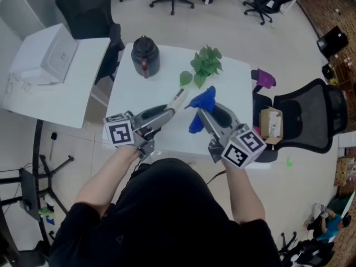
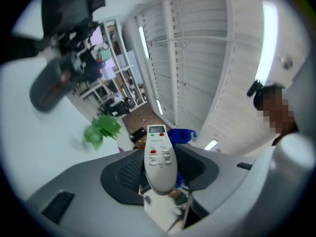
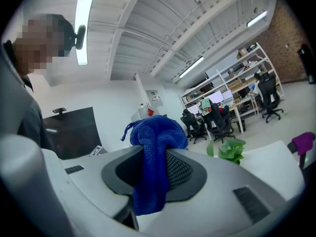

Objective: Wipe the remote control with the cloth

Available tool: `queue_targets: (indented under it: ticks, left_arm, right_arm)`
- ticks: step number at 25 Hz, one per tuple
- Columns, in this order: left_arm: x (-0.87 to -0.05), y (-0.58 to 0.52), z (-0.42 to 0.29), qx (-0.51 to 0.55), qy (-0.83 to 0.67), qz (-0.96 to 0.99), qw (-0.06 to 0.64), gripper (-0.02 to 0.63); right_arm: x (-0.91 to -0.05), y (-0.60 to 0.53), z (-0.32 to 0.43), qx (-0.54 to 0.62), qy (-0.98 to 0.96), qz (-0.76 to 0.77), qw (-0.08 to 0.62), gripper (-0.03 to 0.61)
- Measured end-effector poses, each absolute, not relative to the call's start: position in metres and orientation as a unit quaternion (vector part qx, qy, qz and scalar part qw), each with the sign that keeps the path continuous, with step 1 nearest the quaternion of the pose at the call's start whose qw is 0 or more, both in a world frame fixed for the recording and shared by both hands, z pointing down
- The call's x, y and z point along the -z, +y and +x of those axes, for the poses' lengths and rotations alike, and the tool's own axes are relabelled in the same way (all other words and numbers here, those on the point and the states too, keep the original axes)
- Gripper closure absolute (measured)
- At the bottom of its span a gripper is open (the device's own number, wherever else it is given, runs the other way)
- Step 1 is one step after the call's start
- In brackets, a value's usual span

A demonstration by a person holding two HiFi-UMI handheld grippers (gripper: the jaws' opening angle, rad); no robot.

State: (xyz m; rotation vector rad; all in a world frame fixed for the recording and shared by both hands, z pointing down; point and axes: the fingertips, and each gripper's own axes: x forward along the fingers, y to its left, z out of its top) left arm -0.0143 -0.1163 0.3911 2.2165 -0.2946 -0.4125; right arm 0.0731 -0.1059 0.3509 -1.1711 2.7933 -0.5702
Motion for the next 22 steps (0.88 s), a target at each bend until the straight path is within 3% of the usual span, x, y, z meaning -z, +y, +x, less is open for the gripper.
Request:
queue_targets:
  ticks: [4,7,16,22]
  left_arm:
    - [-0.467,-0.159,-0.082,-0.015,-0.37,0.891,0.264,0.413]
    - [-0.523,-0.176,-0.134,-0.122,-0.492,0.836,0.209,0.413]
    - [-0.655,-0.191,-0.19,-0.274,-0.563,0.75,0.213,0.413]
    - [-0.69,-0.188,-0.2,-0.317,-0.569,0.723,0.23,0.413]
  right_arm:
    - [-0.368,-0.098,0.084,0.149,0.895,-0.419,-0.023,0.46]
    - [-0.387,-0.09,0.09,0.15,0.888,-0.432,-0.054,0.46]
    - [-0.436,-0.071,0.104,0.177,0.865,-0.454,-0.117,0.46]
    - [-0.439,-0.066,0.108,0.182,0.86,-0.461,-0.125,0.46]
